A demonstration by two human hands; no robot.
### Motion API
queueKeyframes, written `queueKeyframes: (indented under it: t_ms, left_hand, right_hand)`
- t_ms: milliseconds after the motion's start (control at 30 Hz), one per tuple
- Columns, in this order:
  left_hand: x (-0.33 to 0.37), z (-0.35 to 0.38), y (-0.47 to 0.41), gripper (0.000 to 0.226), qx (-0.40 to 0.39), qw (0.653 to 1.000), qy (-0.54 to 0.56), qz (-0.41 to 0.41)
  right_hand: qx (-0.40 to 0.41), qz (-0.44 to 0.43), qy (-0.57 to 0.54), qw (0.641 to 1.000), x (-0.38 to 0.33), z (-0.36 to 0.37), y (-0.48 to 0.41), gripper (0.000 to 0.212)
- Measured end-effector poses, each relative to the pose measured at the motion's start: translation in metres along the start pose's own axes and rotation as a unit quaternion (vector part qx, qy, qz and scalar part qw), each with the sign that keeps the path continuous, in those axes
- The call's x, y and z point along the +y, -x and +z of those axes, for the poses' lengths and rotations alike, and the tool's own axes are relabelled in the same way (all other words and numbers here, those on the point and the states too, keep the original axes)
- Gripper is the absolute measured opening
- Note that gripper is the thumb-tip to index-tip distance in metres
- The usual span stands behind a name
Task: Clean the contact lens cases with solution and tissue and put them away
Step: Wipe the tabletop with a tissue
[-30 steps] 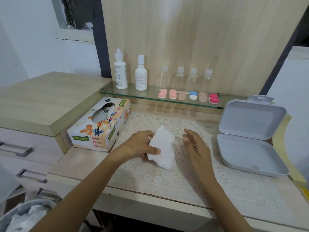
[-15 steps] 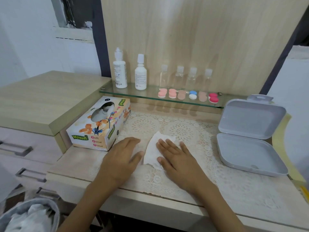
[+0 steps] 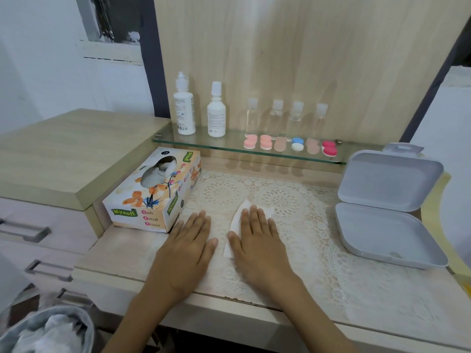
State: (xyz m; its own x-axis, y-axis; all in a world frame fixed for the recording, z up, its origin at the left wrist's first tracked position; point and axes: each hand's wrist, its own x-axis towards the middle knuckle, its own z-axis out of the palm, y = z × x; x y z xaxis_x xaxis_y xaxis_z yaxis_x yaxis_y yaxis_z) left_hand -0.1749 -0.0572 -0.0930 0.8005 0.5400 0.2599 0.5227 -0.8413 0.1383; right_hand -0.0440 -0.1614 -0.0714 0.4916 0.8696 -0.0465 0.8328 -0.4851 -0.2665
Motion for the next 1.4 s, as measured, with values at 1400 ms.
queueKeyframes:
  t_ms: [1400]
  left_hand:
    - [0.007,-0.002,0.002,0.058,0.09,0.994,0.05,-0.043]
  right_hand:
    - [0.0,-0.028,0.052,0.998,0.021,-0.008,-0.047,0.063]
